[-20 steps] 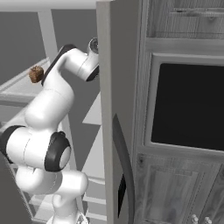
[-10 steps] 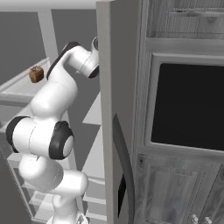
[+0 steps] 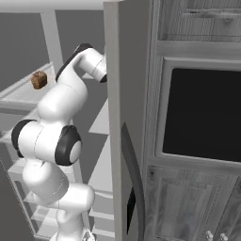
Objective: Pick up the frozen steak from the freezer, place it on any shelf in the fridge, and close the fridge and freezer doors when done.
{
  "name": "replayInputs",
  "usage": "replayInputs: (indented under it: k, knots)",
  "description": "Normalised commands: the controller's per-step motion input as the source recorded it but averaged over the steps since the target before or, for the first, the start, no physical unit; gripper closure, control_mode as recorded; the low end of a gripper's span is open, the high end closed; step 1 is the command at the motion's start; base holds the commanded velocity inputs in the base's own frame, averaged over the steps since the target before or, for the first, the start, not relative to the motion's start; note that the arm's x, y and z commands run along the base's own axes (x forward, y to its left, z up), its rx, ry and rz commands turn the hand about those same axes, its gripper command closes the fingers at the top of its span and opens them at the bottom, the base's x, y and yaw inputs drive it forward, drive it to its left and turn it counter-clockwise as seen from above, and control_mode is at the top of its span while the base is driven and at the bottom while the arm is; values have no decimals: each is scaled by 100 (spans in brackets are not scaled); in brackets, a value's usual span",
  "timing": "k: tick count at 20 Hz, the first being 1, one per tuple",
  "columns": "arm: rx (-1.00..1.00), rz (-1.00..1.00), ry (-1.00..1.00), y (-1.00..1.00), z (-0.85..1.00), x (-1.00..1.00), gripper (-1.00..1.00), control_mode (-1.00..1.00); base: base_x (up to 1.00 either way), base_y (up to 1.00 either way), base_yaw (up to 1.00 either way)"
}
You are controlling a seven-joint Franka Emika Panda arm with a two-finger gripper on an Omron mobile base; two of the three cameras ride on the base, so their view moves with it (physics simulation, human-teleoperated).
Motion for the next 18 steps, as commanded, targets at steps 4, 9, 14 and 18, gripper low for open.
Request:
replayInputs:
  k: [4,9,14,18]
  knots:
    - [0,0,0,-4,-39,21,100,-100,0,0,0]
    - [0,0,2,-29,-11,-6,100,-100,0,0,0]
    - [0,-2,1,-33,19,-85,100,-100,0,0,0]
    - [0,0,-2,-12,26,-100,100,-100,0,0,0]
